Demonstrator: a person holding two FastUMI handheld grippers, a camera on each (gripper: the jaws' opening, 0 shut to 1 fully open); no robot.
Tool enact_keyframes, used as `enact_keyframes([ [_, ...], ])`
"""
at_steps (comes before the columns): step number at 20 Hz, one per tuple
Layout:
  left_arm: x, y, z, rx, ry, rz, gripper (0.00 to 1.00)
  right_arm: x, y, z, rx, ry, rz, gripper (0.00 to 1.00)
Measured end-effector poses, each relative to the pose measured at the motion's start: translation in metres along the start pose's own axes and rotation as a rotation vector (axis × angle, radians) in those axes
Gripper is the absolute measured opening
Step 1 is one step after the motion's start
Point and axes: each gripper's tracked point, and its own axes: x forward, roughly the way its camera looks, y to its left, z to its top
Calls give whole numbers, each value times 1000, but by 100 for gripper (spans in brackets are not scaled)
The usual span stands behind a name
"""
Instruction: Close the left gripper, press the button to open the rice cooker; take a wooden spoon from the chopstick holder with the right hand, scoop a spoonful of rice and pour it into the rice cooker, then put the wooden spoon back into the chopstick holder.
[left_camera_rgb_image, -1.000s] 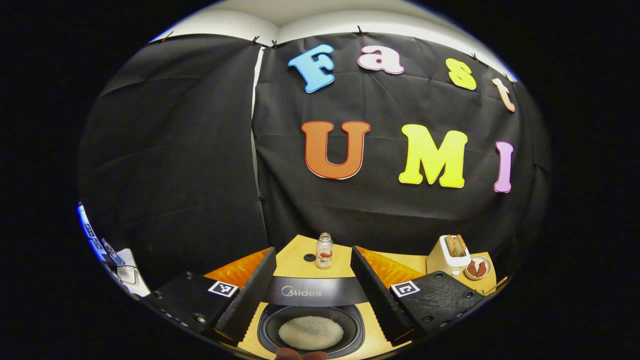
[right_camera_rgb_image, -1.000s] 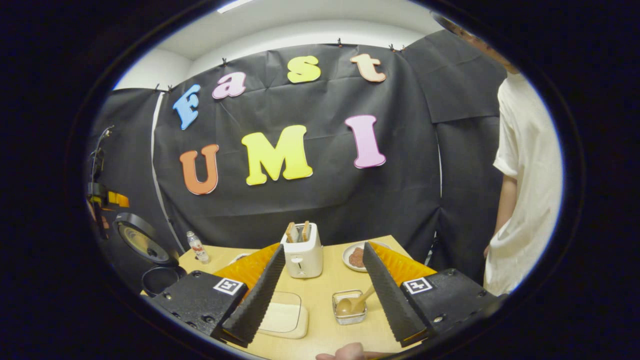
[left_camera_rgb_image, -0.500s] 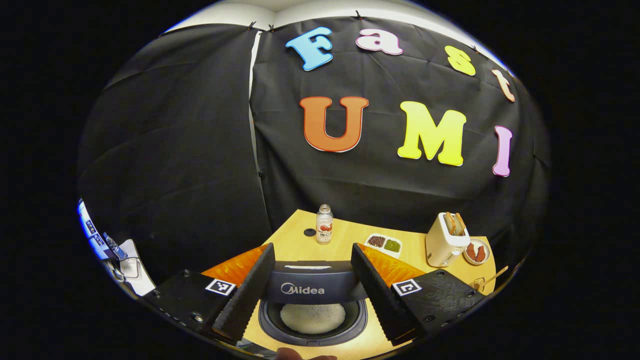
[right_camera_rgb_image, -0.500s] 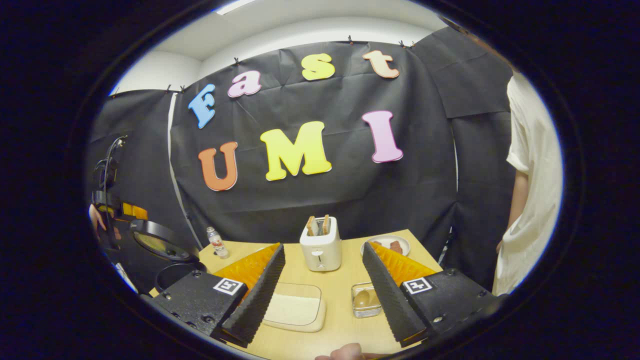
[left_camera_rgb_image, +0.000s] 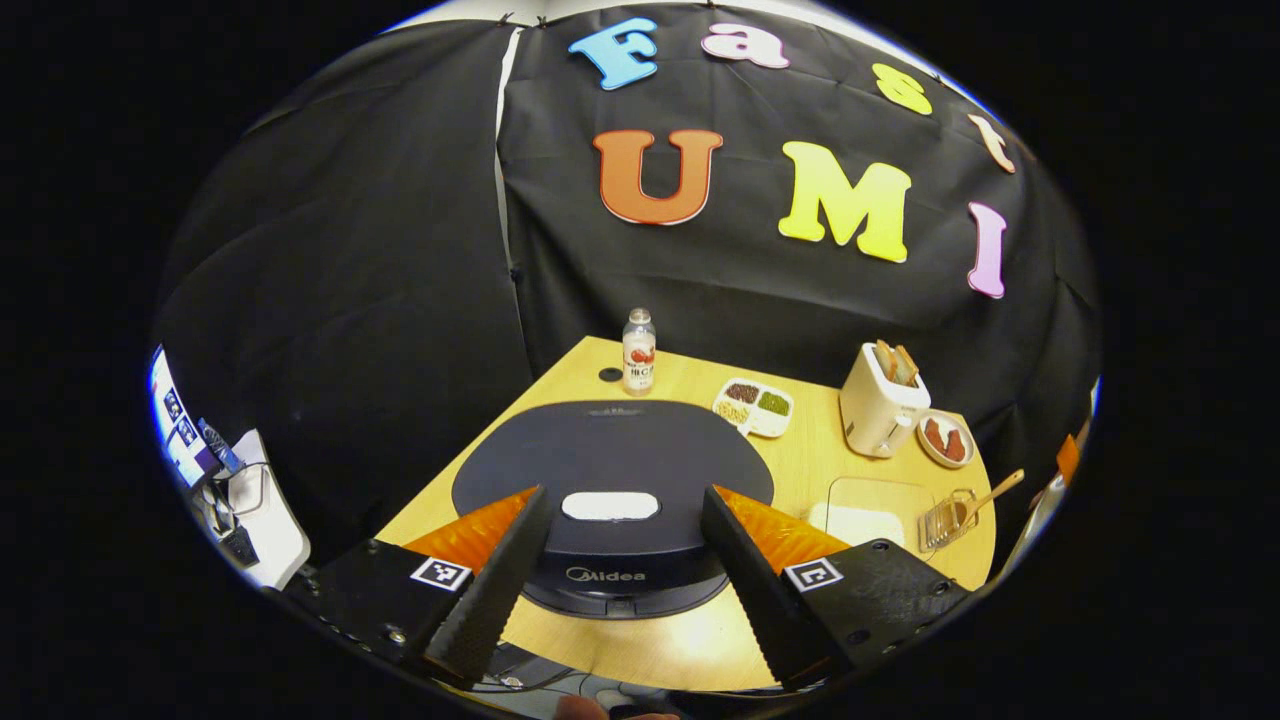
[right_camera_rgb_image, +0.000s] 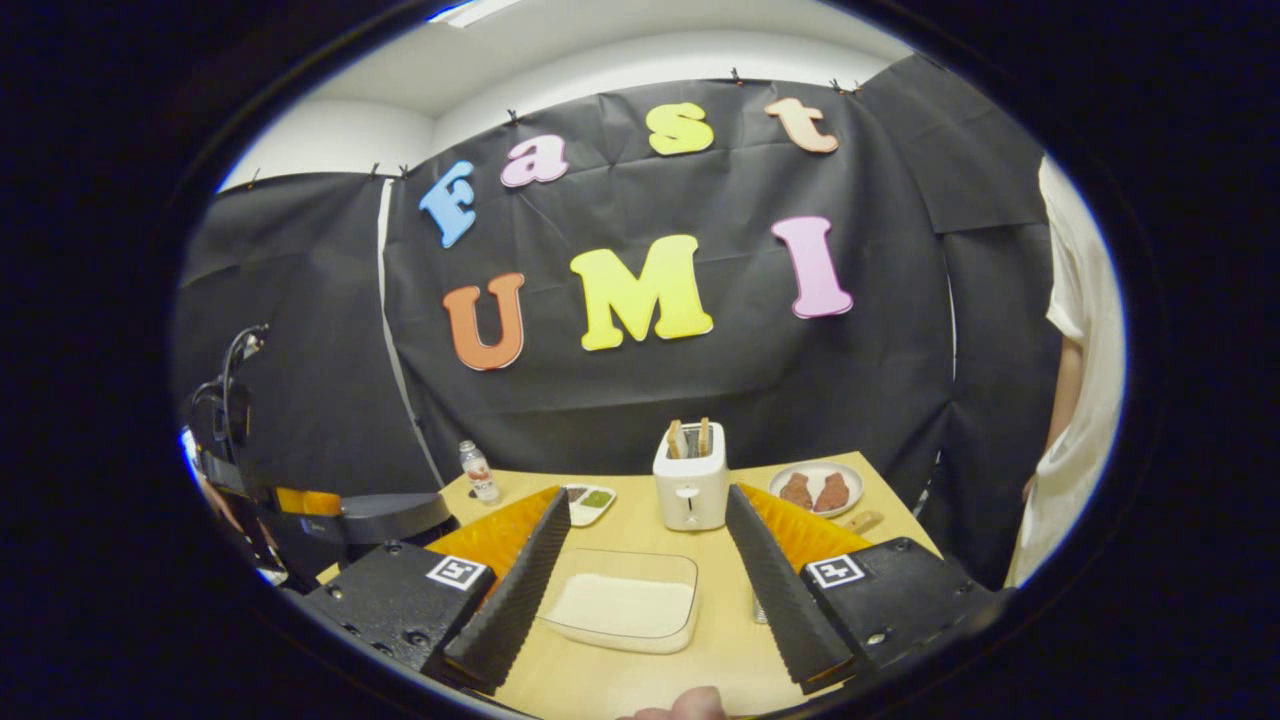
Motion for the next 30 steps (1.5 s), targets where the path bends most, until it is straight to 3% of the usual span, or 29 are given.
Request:
enact_keyframes([
  [4,14,0,-31,-4,18,-14,97,-14,-1,-13,-21,25,-26,96],
  [5,18,1,-36,-3,21,-15,96,-18,-1,-15,-17,31,-30,100],
  [11,25,2,-56,-8,5,-7,96,-27,-5,-21,-20,43,-56,100],
  [19,29,0,-72,26,-50,0,99,-22,8,-35,4,69,-28,100],
  [20,29,2,-67,25,-68,-1,98,-21,10,-36,3,70,-26,96],
  [25,29,4,-56,8,-91,-3,97,-15,7,-24,4,45,-50,100],
  [30,-7,-8,14,-9,-263,-56,94,-33,3,11,-23,-19,-101,100],
])
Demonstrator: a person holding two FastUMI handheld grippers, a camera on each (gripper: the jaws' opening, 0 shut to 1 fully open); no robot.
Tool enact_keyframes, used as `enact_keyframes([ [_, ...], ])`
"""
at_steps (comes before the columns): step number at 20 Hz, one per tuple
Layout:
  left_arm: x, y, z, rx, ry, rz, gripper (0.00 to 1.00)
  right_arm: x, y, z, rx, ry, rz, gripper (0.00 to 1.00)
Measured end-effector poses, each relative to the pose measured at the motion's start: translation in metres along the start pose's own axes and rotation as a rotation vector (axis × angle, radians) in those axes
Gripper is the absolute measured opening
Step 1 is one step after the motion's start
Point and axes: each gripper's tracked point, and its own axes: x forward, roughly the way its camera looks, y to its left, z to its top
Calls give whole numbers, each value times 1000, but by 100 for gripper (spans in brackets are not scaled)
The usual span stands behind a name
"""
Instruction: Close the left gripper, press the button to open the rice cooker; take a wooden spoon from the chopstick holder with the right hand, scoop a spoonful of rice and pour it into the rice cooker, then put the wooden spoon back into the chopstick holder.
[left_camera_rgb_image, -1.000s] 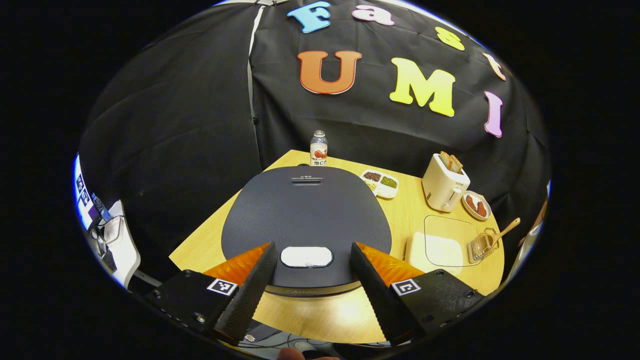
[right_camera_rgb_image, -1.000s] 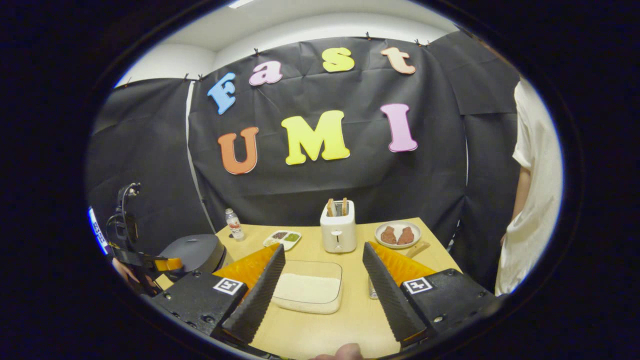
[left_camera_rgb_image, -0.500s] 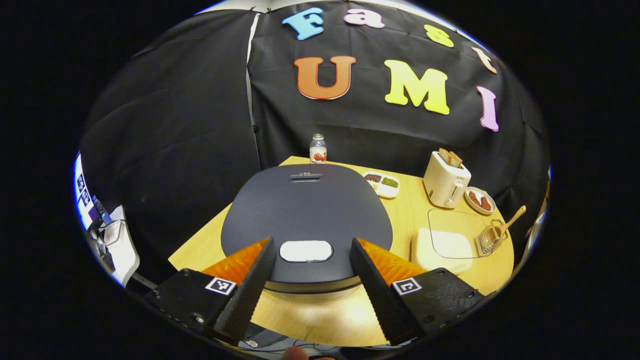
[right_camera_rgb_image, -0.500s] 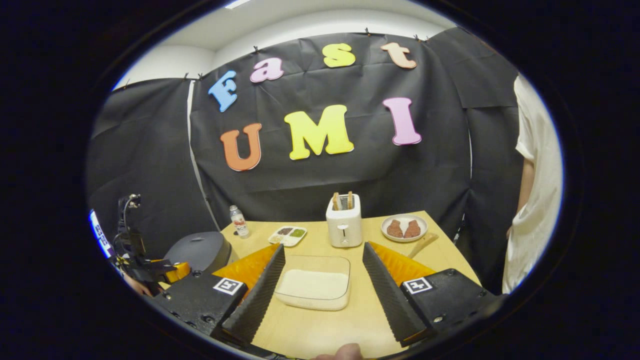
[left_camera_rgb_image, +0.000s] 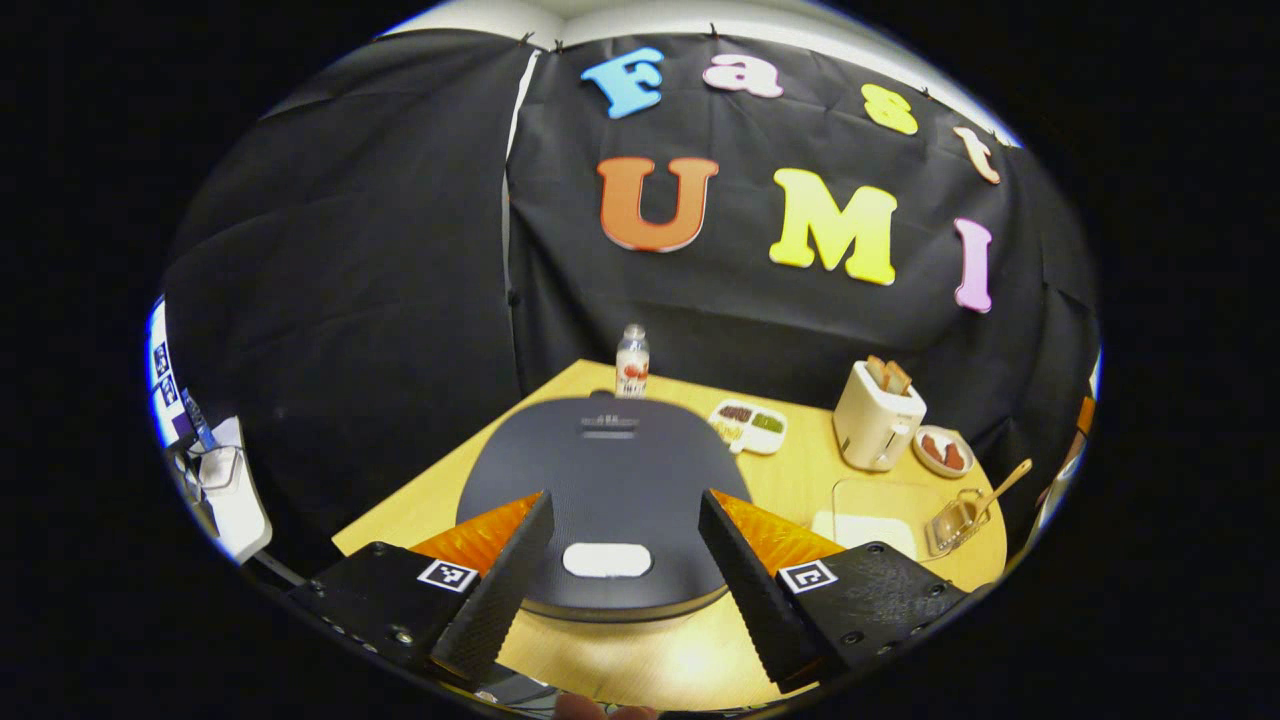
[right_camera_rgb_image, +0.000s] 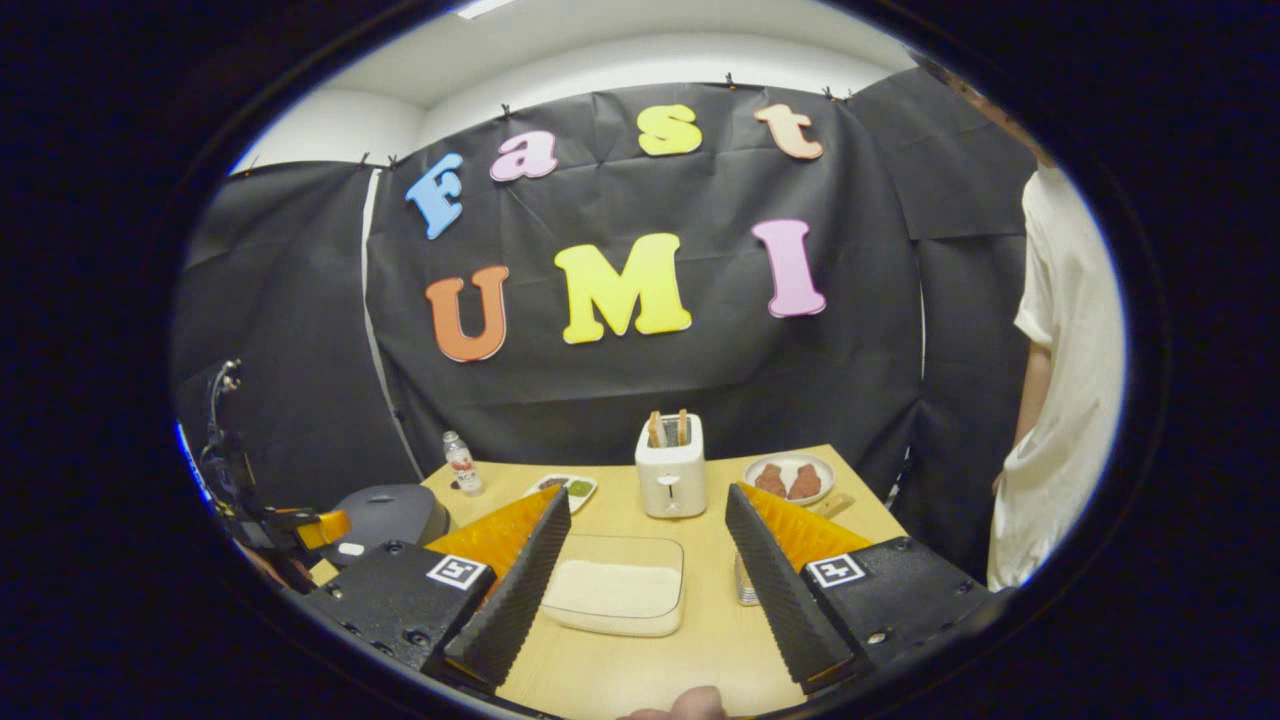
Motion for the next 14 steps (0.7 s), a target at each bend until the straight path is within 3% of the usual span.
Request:
enact_keyframes([
  [1,-9,-9,22,20,-51,-25,100,-8,0,12,-9,-25,-14,100],
  [2,-19,-17,43,47,-102,-51,94,-18,-1,25,-18,-54,-24,100],
  [6,-80,-58,107,229,-327,-178,93,-66,-1,75,-43,-174,-86,96],
  [7,-99,-70,111,257,-359,-224,93,-80,0,81,-38,-193,-97,100],
  [8,-112,-87,108,250,-367,-273,93,-94,0,85,-39,-207,-111,100],
  [9,-126,-100,103,221,-354,-318,86,-106,-2,85,-44,-211,-126,100],
  [11,-151,-112,100,175,-343,-366,96,-130,0,84,-56,-220,-145,100],
  [14,-186,-112,110,117,-348,-401,100,-158,8,78,-80,-208,-143,100],
])
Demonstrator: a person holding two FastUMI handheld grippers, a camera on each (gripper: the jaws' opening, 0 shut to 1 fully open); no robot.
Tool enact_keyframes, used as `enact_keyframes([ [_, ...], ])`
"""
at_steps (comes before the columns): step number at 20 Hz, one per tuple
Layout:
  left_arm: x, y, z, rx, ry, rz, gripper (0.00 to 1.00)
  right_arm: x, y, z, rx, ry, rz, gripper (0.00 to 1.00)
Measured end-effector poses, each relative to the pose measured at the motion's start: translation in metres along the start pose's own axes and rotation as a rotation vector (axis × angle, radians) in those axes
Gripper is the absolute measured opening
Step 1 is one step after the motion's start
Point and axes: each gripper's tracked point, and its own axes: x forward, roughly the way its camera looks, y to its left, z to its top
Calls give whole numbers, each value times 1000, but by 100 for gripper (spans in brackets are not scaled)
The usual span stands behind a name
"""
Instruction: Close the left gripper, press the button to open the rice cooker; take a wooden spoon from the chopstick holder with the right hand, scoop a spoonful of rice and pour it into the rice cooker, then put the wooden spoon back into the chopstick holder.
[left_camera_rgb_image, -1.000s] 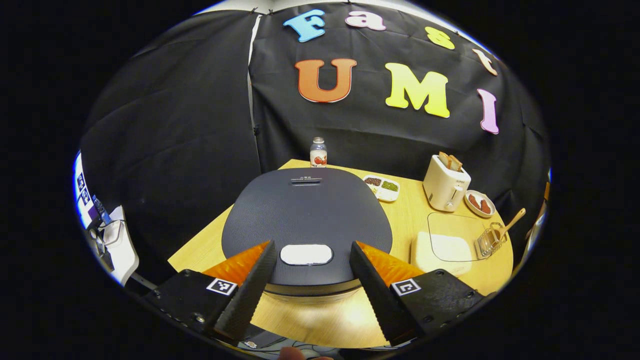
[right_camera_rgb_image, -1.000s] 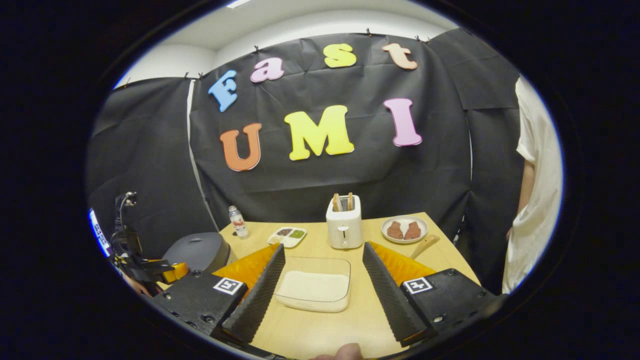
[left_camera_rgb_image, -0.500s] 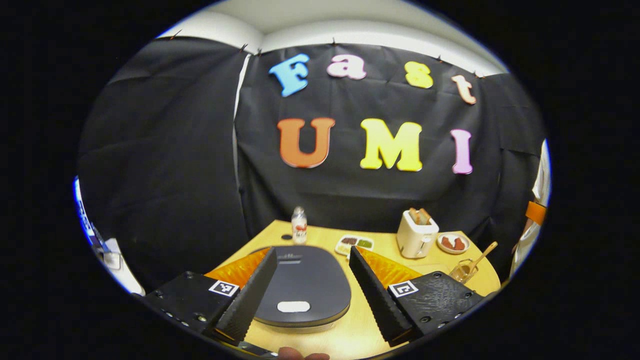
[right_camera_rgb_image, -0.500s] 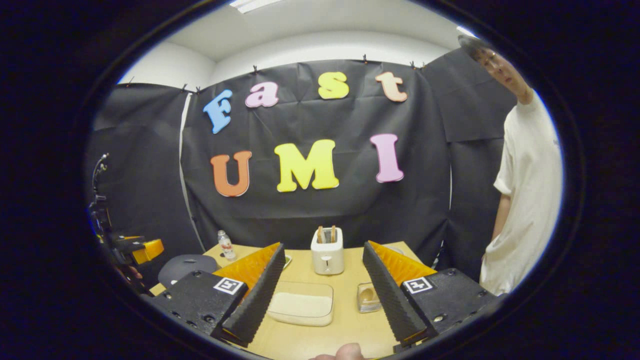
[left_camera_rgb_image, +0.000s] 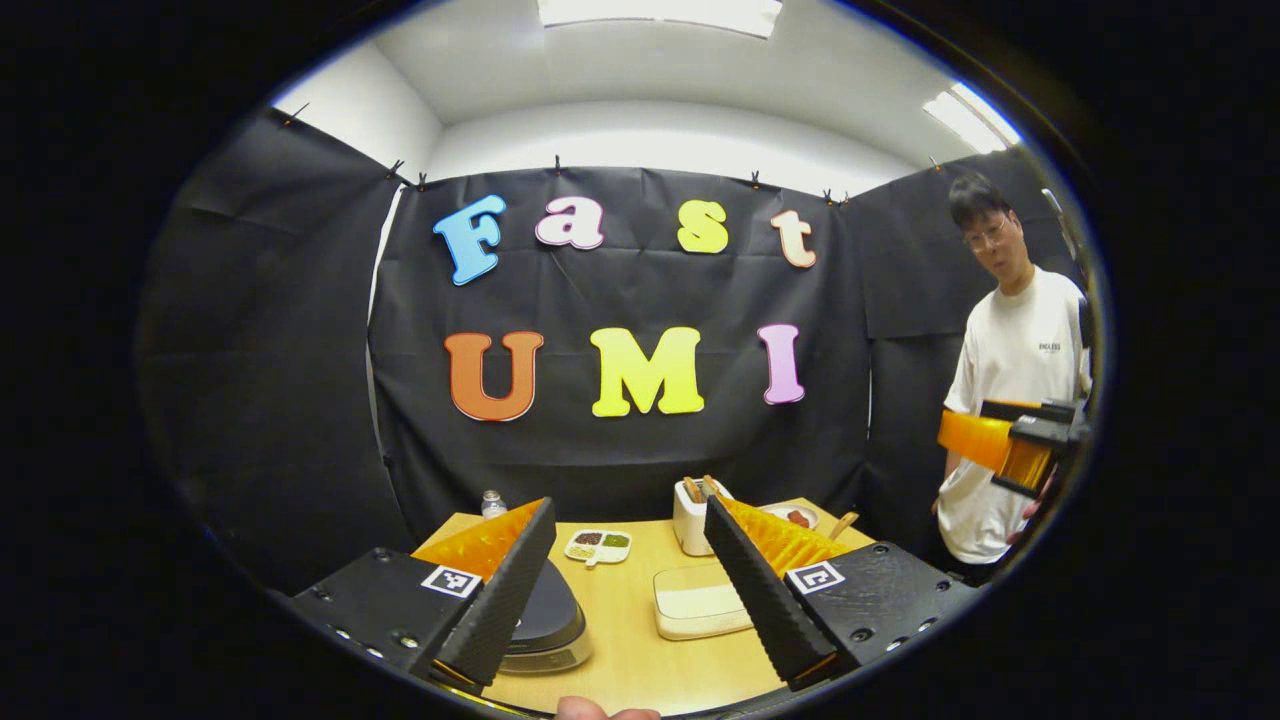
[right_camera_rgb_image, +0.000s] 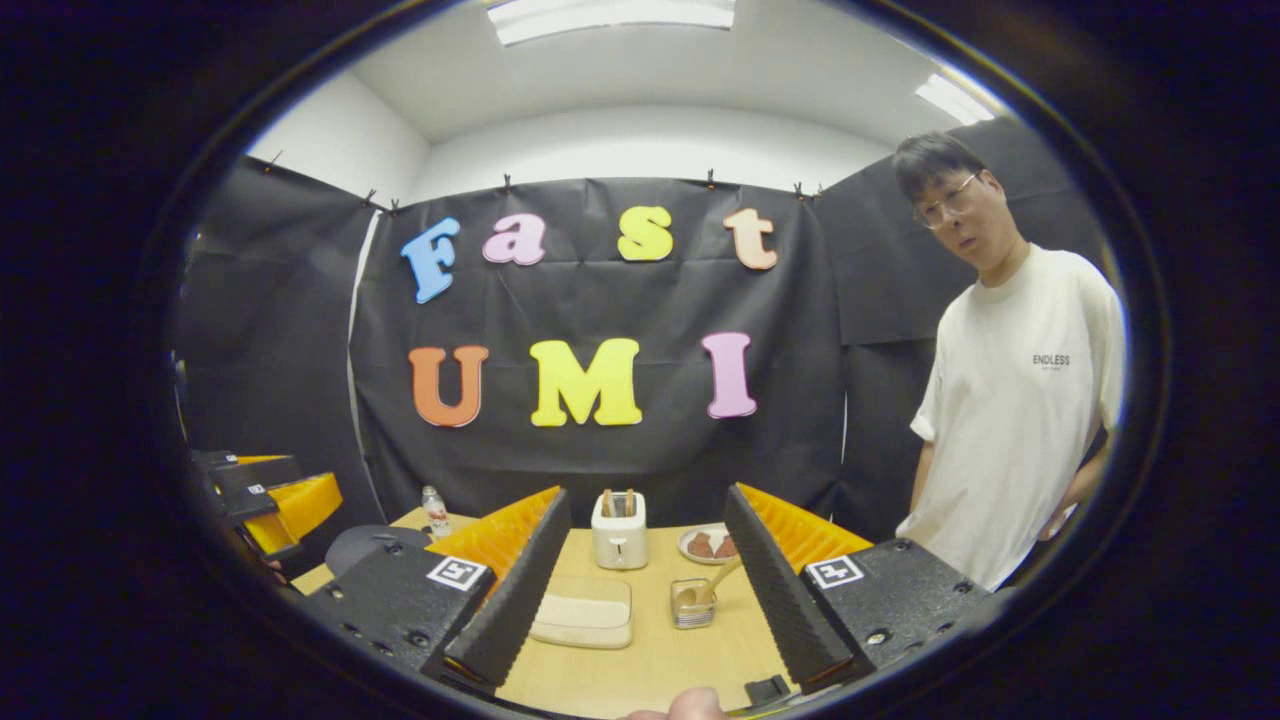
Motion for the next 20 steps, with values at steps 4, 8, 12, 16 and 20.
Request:
enact_keyframes([
  [4,-23,-3,21,-82,-19,26,96,-25,2,1,-10,3,15,100],
  [8,-34,-1,23,-74,-31,69,94,-34,6,-9,-3,6,32,100],
  [12,-38,-11,22,-58,-47,80,94,-31,10,-25,20,23,49,97],
  [16,-31,-18,21,-38,-48,77,94,-23,9,-32,43,35,55,100],
  [20,-26,-22,19,-32,-44,76,94,-11,10,-34,57,28,61,100],
])
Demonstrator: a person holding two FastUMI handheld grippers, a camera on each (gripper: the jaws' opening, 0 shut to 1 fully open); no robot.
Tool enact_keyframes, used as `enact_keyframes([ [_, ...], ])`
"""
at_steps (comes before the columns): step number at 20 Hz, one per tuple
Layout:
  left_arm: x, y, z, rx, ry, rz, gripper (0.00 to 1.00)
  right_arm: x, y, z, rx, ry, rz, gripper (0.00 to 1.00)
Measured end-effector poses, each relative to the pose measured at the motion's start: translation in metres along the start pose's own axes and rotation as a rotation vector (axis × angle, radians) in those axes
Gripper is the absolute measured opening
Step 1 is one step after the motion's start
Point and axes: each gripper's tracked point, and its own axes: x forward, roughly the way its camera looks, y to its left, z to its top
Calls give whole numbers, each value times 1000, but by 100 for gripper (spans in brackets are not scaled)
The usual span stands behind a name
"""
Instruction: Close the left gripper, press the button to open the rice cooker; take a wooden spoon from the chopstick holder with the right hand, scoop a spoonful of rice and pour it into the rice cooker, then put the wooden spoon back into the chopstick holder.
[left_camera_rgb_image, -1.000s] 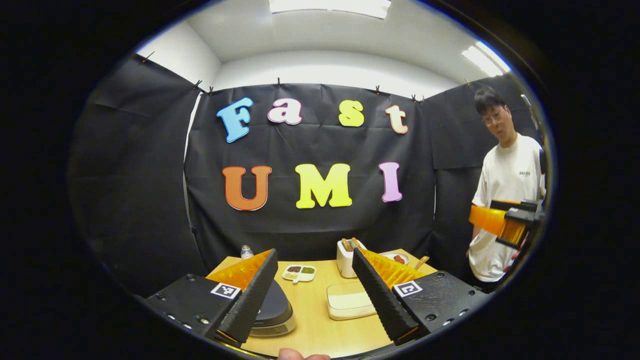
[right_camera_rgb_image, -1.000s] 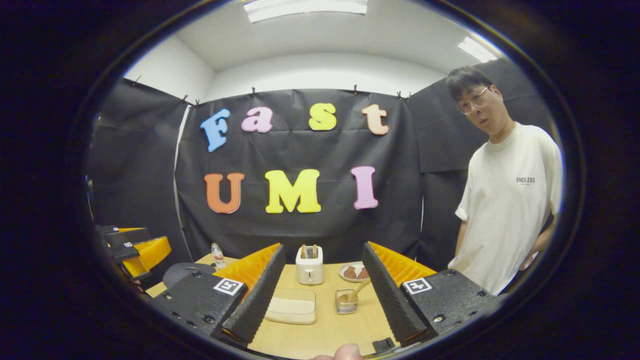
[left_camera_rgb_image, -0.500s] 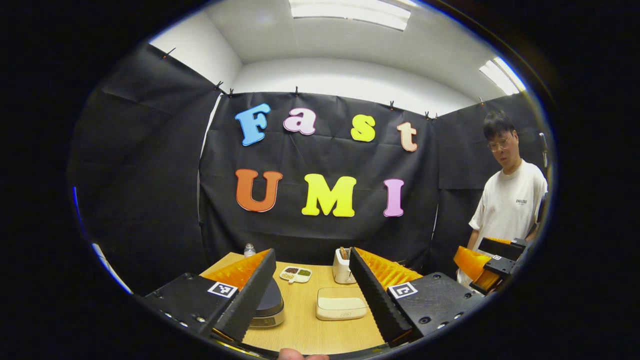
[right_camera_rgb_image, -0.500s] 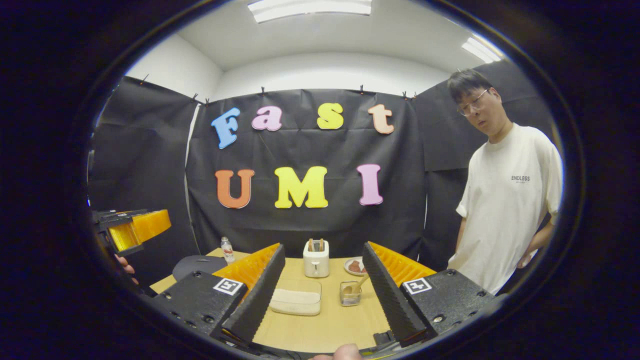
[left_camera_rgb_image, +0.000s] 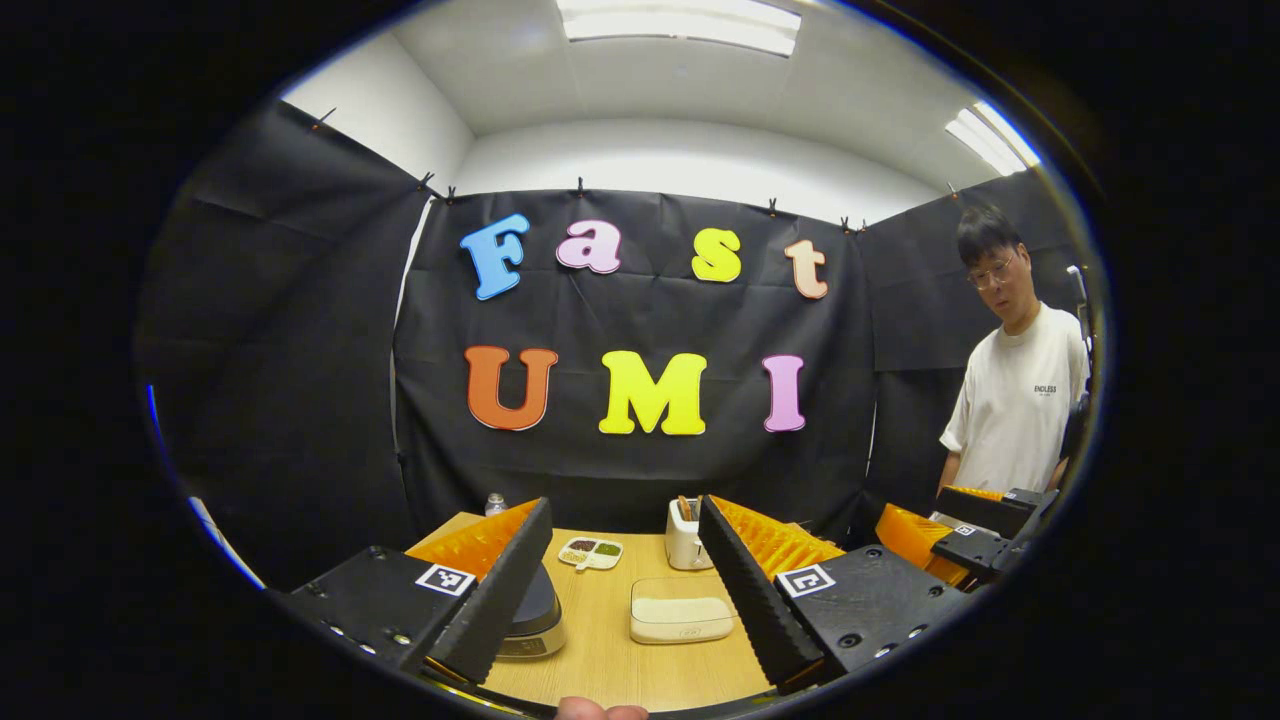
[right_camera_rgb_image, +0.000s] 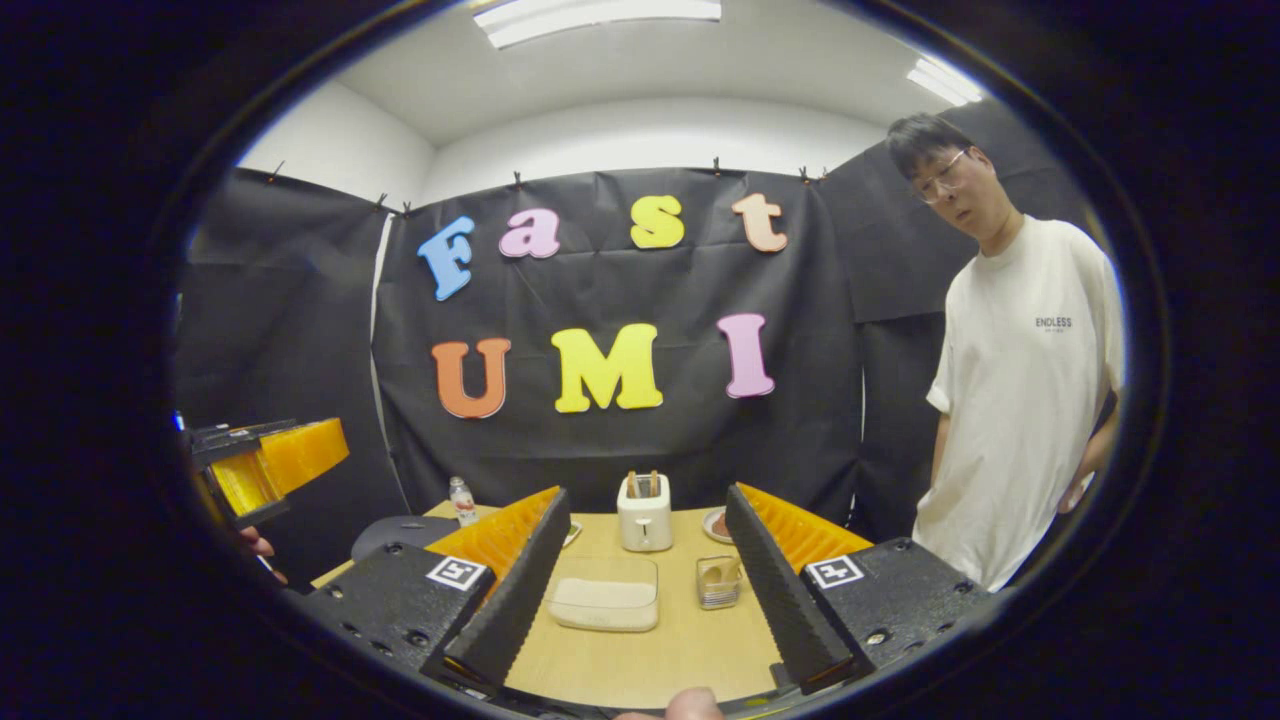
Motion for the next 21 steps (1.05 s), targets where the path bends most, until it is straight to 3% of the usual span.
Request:
enact_keyframes([
  [21,25,-2,1,20,-11,7,94,25,1,-1,10,16,19,100],
])
